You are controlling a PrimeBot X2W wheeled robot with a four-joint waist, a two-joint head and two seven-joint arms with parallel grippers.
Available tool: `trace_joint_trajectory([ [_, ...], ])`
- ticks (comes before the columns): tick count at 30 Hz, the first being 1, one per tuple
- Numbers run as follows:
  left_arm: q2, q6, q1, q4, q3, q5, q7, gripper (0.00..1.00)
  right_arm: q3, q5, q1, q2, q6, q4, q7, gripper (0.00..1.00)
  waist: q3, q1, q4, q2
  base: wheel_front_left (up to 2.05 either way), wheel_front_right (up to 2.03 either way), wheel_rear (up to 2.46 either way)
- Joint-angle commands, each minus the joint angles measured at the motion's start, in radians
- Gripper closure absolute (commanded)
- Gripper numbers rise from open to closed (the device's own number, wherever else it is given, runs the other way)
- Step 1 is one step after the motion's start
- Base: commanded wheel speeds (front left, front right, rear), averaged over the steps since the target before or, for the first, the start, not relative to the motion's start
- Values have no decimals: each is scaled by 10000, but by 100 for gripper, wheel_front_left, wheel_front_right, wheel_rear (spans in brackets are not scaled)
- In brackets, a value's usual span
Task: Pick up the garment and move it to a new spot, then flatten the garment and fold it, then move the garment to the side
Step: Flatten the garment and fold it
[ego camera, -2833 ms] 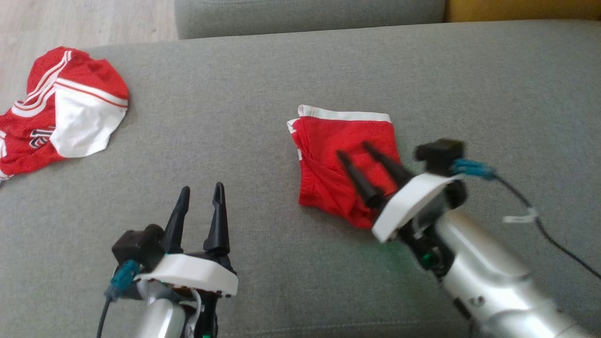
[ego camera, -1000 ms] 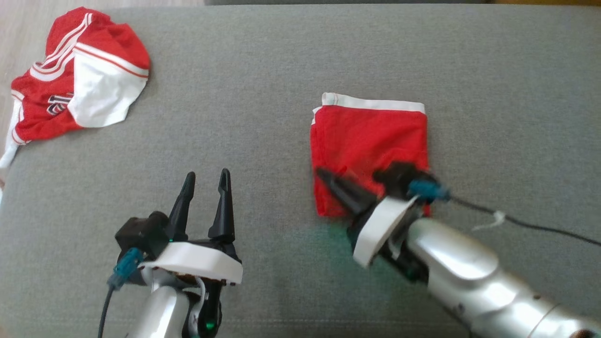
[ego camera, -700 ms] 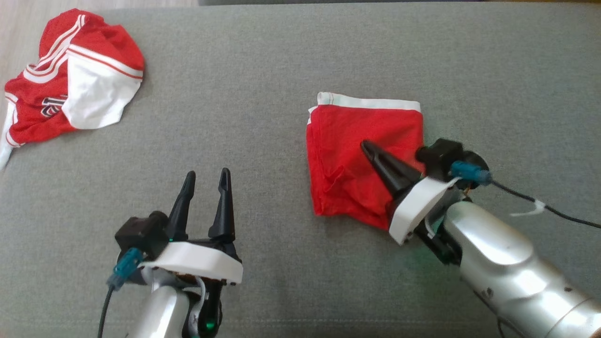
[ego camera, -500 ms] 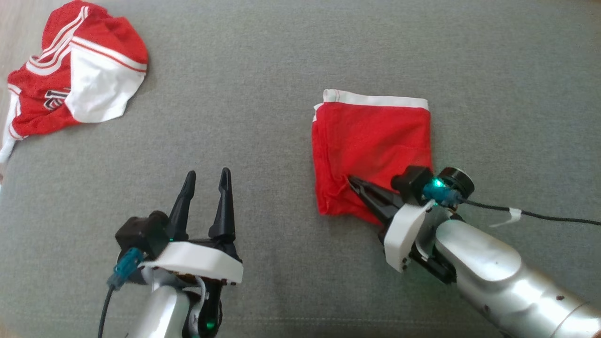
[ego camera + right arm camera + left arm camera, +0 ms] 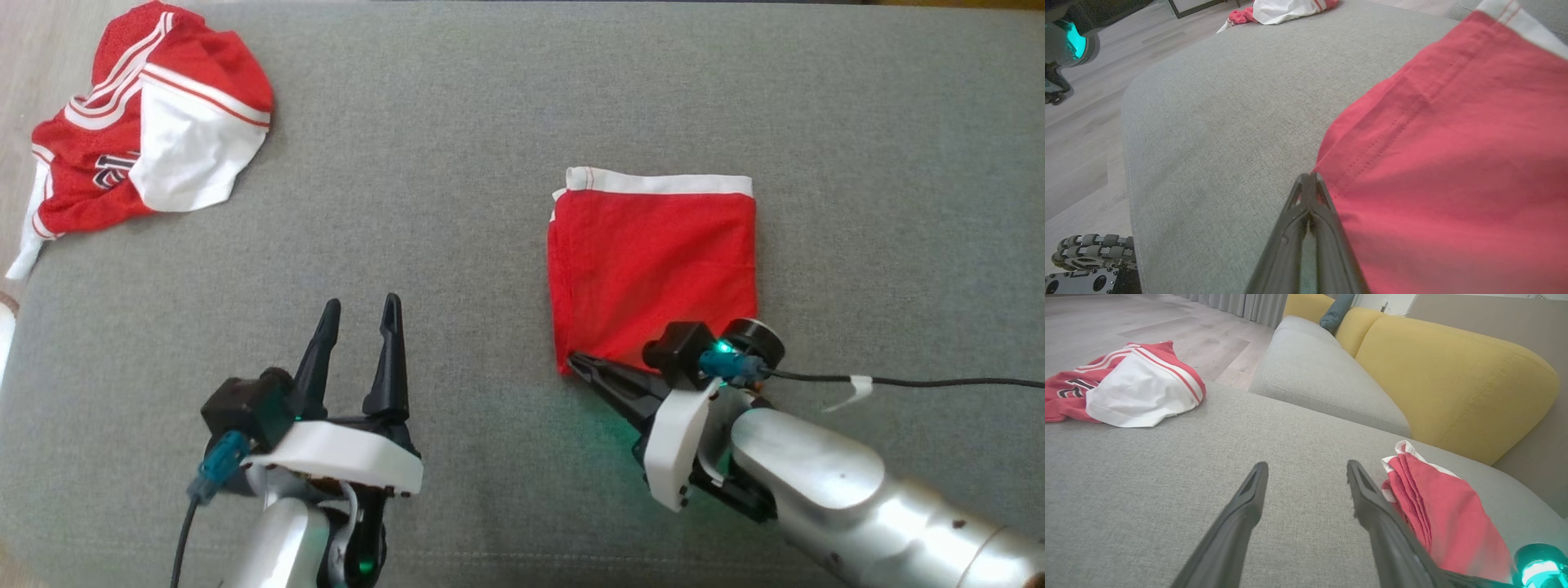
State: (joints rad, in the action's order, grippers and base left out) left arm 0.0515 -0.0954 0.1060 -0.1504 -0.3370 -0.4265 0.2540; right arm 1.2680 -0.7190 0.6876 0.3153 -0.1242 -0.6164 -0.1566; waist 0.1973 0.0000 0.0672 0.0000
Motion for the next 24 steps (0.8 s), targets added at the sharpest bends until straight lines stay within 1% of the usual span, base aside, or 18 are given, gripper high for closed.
trace_joint_trajectory([
  [1, -13, 33, 260, 293, 346, 13, 78, 0, -3, -79, -6, -171, -65, 167, -22, 100, -30, 0, -7, 0, 0, 0, 0],
  [4, -13, 35, 228, 252, 329, 7, 78, 0, 47, -201, -30, -316, -65, 51, -159, 100, -113, 0, -15, 0, 0, 0, 0],
  [7, -13, 17, 165, 211, 351, 10, 78, 0, 11, -328, 42, -397, -65, -39, -517, 100, -273, 0, -66, 0, 0, 0, 0],
  [10, -13, 10, 93, 203, 407, 37, 78, 0, -547, -408, 120, -414, -65, -105, -882, 100, -491, 0, -155, 0, 0, 0, 0],
  [11, -13, 12, 80, 212, 442, 55, 78, 0, -860, -390, 121, -420, -65, -117, -953, 95, -572, 0, -194, 0, 0, 0, 0],
  [13, -11, 23, 66, 246, 524, 94, 78, 0, -1629, -279, 48, -427, -65, -123, -1026, 68, -747, 0, -279, 0, 0, 0, 0],
  [14, -8, 27, 62, 263, 571, 117, 78, 0, -2109, -155, -17, -439, -65, -73, -1038, 54, -833, 0, -327, 0, 0, 0, 0],
  [15, -2, 27, 65, 283, 623, 147, 78, 0, -2661, 17, -126, -456, -65, 58, -1043, 25, -914, 0, -377, 0, 0, 0, 0],
  [16, -2, 27, 65, 283, 623, 147, 78, 0, -2661, 17, -126, -456, -65, 58, -1043, 25, -914, 0, -377, 0, 0, 0, 0],
  [17, 12, 25, 72, 310, 718, 238, 78, 0, -3832, 471, -505, -509, -65, 325, -1046, 0, -1075, 0, -472, 0, 0, 0, 0],
  [22, 16, 28, 3, 328, 914, 515, 78, 0, -6499, 1767, -1867, -865, -65, 861, -1049, 0, -1399, 0, -648, 0, 0, 0, 0],
  [23, 16, 28, 3, 328, 914, 515, 78, 0, -6499, 1767, -1867, -865, -65, 861, -1049, 0, -1399, 0, -648, 0, 0, 0, 0],
  [24, 15, 28, -40, 330, 946, 557, 78, 0, -6976, 2016, -2145, -973, -65, 948, -1050, 0, -1446, 0, -679, 0, 0, 0, 0],
])
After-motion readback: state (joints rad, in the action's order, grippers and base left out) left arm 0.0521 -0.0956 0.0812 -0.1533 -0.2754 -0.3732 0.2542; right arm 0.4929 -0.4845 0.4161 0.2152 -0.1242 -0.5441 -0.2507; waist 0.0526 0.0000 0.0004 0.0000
